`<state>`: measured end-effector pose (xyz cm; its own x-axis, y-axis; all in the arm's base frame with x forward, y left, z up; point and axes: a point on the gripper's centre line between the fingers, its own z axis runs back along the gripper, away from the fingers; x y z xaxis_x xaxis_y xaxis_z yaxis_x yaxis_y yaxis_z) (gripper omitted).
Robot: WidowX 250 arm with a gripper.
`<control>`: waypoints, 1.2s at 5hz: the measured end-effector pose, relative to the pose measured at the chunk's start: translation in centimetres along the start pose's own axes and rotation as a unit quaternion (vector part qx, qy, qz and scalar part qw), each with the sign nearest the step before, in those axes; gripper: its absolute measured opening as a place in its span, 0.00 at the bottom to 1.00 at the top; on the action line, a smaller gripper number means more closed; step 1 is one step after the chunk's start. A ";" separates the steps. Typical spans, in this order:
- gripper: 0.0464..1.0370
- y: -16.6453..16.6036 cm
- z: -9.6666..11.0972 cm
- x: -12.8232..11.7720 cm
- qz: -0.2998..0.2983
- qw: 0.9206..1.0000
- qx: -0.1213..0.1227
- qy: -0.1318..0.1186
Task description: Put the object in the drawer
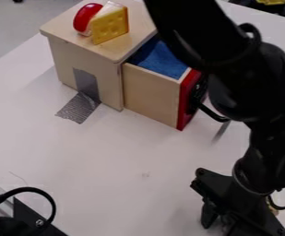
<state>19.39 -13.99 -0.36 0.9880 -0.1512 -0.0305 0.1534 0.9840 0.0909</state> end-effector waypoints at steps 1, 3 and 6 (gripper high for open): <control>0.13 0.4 0.1 -0.4 -0.001 1.000 0.006 0.005; 0.01 2.4 5.3 -0.7 0.030 0.999 0.006 -0.031; 0.40 3.0 4.9 -0.5 0.023 0.999 -0.018 -0.042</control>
<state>19.47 -11.40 4.83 0.9921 -0.1120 0.0558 0.1091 0.9926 0.0540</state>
